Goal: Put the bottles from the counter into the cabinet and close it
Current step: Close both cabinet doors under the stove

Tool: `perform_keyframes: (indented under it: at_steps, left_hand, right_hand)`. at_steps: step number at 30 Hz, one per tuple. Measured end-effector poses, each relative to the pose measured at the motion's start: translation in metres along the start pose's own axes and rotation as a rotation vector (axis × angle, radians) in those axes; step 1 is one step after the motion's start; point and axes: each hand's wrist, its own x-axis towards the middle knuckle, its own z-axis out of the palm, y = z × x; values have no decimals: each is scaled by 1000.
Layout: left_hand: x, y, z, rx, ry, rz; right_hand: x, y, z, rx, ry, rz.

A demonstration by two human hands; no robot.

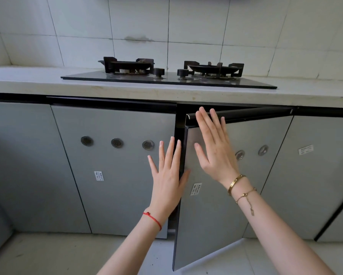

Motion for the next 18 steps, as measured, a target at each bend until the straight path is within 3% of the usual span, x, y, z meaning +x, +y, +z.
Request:
perform_keyframes:
  at_steps: [9, 18]
  left_hand:
    - [25, -20, 19, -7, 109, -201]
    - [49, -45, 34, 137, 54, -166]
  right_hand:
    - [25, 11, 33, -90, -49, 32]
    - [49, 15, 69, -163, -44, 106]
